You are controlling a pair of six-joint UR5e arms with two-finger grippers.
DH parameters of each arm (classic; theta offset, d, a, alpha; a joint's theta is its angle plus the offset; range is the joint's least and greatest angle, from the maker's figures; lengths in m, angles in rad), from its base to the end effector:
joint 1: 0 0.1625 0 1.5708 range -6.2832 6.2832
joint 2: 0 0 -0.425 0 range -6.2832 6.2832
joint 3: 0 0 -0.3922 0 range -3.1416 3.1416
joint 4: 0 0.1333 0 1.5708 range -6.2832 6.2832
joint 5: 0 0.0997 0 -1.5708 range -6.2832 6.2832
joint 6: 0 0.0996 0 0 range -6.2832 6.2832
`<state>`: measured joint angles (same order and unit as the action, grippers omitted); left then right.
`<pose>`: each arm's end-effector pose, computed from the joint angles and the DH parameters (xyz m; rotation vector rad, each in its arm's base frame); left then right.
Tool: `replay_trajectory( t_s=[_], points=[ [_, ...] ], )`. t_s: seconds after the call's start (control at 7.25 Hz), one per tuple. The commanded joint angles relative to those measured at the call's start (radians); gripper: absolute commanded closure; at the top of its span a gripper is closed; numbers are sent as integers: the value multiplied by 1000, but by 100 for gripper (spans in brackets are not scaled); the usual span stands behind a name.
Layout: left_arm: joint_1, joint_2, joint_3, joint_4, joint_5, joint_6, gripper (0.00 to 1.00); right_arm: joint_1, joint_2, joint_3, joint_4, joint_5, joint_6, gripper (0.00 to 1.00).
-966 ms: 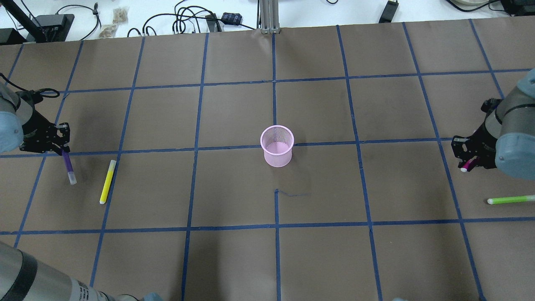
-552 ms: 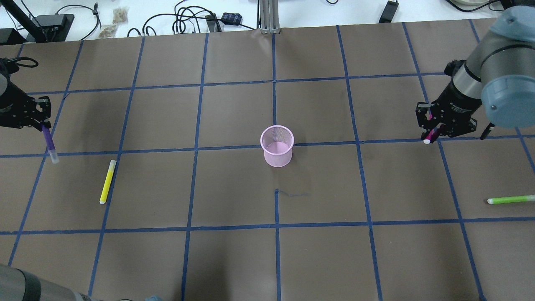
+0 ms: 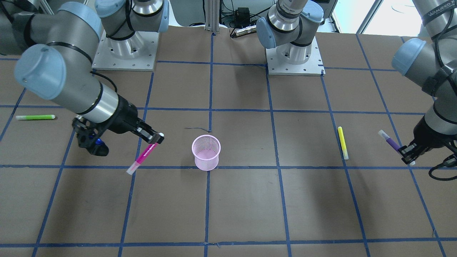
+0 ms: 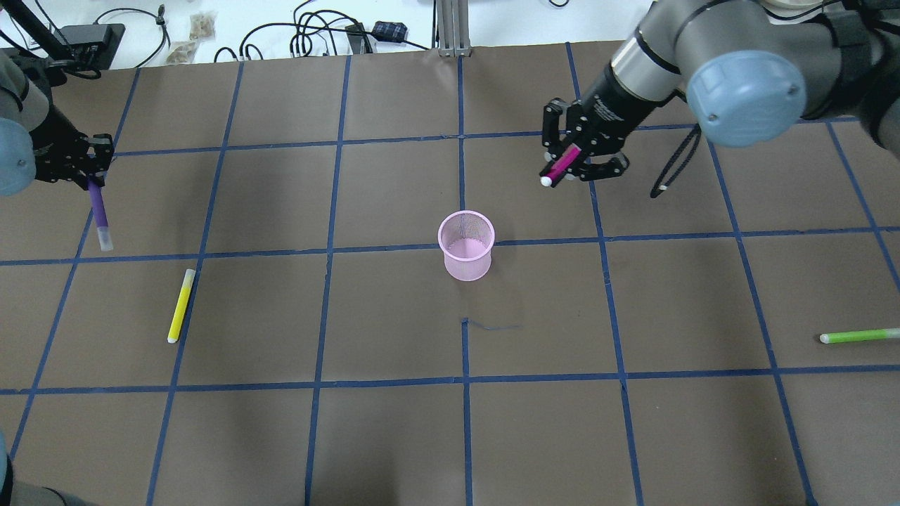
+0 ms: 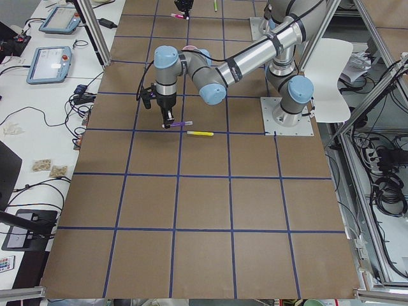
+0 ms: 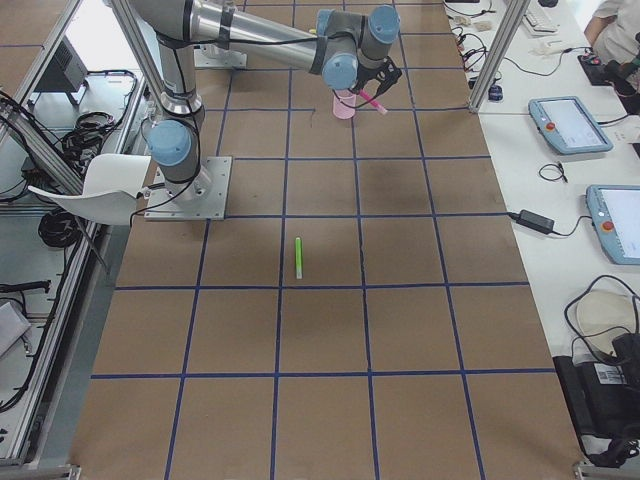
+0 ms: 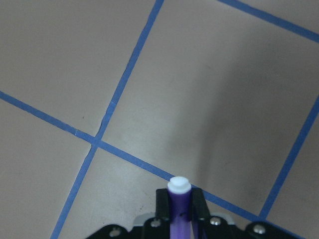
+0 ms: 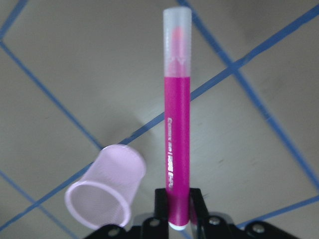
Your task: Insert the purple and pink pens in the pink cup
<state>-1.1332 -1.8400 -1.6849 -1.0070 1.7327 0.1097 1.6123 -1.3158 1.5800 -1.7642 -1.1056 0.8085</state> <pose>0.1449 -0.5864 0.3467 -0.4997 2.8885 -0.1911 0.2018 -0.5711 0.3755 1.0407 2.5182 0.3540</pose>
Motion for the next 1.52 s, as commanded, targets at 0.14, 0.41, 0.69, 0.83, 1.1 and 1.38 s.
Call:
replay_trajectory(
  t_s=[0.14, 0.41, 0.69, 0.83, 1.1, 1.38],
  points=[
    [-19, -1, -6, 4, 2, -13, 100, 141, 40, -65, -1, 270, 433, 100],
    [-19, -2, -9, 4, 2, -15, 100, 159, 23, 45, -6, 367, 512, 100],
    [-19, -4, -9, 4, 5, -15, 100, 150, 26, 144, -154, 426, 517, 100],
    [-19, -4, -10, 4, 2, -15, 100, 141, 42, 147, -159, 421, 496, 100],
    [-22, -8, -1, 11, -2, -16, 100, 115, 70, 150, -161, 424, 492, 100],
    [-30, -10, -1, 22, -4, -35, 100, 115, 73, 173, -169, 426, 491, 100]
  ],
)
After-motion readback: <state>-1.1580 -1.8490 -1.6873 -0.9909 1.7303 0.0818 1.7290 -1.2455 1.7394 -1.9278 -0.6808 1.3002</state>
